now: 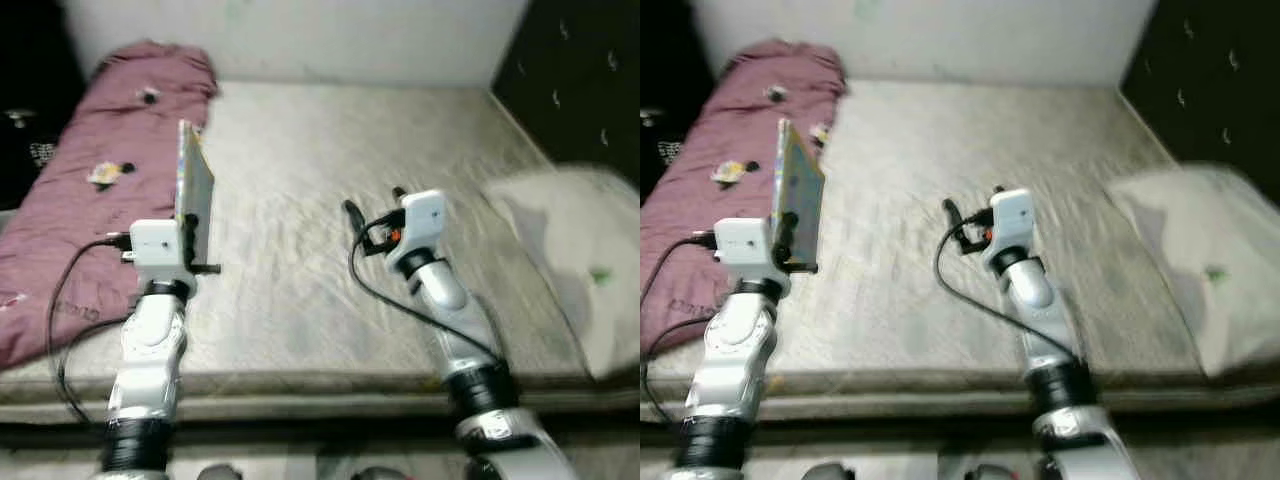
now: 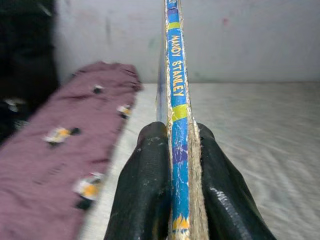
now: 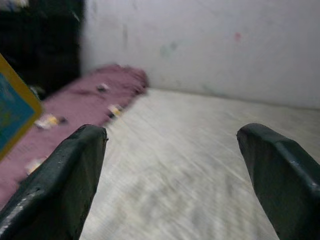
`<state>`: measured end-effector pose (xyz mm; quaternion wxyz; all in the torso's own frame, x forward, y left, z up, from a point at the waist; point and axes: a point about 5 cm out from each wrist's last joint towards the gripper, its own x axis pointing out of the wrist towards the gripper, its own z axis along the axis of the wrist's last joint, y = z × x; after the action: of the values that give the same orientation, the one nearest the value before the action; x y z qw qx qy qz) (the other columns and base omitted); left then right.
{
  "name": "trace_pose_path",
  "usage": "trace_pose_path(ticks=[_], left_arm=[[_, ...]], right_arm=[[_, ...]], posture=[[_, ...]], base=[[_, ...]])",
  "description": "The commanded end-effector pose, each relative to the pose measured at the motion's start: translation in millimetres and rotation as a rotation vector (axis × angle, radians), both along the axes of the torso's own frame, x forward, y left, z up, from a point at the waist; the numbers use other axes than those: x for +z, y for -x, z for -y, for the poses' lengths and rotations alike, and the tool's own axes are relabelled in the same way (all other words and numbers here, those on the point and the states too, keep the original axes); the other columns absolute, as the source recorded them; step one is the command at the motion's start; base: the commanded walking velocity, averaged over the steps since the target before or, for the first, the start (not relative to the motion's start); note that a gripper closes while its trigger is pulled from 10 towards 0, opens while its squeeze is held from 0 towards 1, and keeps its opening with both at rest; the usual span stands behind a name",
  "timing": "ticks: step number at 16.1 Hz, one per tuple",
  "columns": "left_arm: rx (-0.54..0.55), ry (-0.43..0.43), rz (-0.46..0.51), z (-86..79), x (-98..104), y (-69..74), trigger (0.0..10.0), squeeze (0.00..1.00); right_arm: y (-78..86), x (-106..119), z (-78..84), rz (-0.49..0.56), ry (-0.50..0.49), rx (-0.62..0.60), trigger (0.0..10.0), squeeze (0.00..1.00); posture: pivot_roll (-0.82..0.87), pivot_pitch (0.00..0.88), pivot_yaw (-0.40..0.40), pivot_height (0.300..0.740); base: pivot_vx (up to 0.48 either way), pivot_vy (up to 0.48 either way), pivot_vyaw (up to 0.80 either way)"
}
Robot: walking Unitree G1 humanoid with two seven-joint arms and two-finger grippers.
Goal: Clean up the room
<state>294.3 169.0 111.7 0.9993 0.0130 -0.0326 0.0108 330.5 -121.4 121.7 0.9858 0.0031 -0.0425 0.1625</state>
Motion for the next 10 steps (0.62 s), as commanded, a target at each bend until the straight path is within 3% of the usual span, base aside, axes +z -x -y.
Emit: trace_pose_path(ticks=[1, 3, 8, 10], left_arm=[[-0.018, -0.013, 0.048, 1.5, 10.8, -2.7, 10.0, 0.00], [-0.020, -0.012, 0.048, 1.9, 10.7, -2.8, 10.0, 0.00], [-0.019, -0.009, 0.049, 2.6, 10.6, -3.0, 10.0, 0.00], [-0.014, 0.006, 0.053, 2.0, 11.2, -3.2, 10.0, 0.00]], right_arm=[[-2.8, 7.5, -2.2, 0.029, -0.005, 0.002, 10.0, 0.00], [-2.5, 7.7, -3.2, 0.032, 0.001, 0.007, 10.0, 0.00], [-2.9, 7.3, -2.2, 0.031, 0.004, 0.005, 10.0, 0.00], [-3.0, 7.0, -1.9, 0.029, 0.006, 0.004, 10.0, 0.00]], posture=[[-0.05, 0.000, -0.021, 0.740], [-0.05, 0.000, -0.021, 0.740], [-0.05, 0.000, -0.023, 0.740], [-0.05, 0.000, -0.025, 0.740]], base=[[0.000, -0.356, 0.00], [0.000, -0.349, 0.57], [0.000, -0.349, 0.00], [0.000, 0.000, 0.00]])
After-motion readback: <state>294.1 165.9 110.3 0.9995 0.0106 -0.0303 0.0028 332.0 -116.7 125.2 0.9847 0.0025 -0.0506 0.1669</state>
